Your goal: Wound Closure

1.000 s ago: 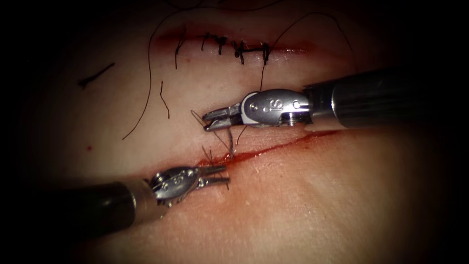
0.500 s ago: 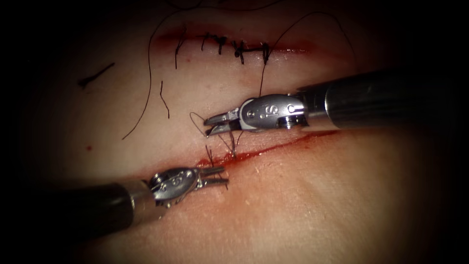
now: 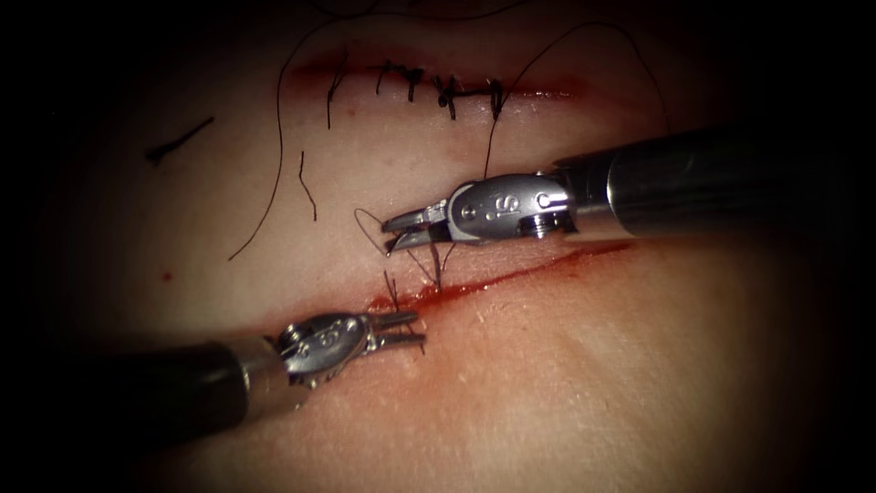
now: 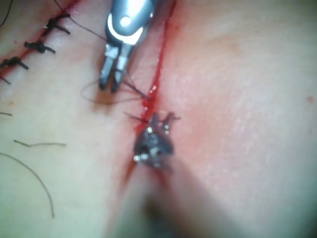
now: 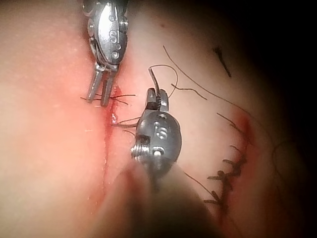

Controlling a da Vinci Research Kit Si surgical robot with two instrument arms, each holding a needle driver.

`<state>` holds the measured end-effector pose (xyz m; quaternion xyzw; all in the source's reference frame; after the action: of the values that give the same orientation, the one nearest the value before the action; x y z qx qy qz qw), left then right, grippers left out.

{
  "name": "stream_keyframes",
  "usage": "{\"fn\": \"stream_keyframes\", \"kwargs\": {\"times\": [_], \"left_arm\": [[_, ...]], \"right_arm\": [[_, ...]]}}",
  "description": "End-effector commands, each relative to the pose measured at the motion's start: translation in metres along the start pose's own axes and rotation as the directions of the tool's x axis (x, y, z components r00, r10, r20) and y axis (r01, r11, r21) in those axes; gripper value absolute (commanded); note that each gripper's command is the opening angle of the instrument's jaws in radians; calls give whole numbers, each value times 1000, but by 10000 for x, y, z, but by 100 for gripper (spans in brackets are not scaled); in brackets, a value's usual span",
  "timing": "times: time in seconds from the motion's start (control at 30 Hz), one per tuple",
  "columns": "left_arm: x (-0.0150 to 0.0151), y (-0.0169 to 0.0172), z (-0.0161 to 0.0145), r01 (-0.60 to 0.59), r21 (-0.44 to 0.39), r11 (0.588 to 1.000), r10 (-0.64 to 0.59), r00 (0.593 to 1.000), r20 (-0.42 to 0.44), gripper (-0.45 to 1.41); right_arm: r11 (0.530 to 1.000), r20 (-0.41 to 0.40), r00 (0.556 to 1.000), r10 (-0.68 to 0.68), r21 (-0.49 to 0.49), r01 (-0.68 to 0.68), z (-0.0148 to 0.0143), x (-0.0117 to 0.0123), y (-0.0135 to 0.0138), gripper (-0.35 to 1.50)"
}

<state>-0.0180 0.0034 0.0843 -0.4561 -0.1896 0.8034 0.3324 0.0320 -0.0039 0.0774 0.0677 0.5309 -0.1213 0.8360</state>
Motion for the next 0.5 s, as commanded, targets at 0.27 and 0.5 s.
{"fn": "stream_keyframes", "kwargs": {"times": [0.27,0.5], "left_arm": [[-4,1,8,2,-4,1000,-2,1000,0,20],[-4,3,7,2,-4,1000,-2,1000,0,24]], "right_arm": [[1000,-2,1000,1,-3,-1,11,1,-24,-35],[998,-20,998,61,-5,-61,16,8,-28,-35]]}}
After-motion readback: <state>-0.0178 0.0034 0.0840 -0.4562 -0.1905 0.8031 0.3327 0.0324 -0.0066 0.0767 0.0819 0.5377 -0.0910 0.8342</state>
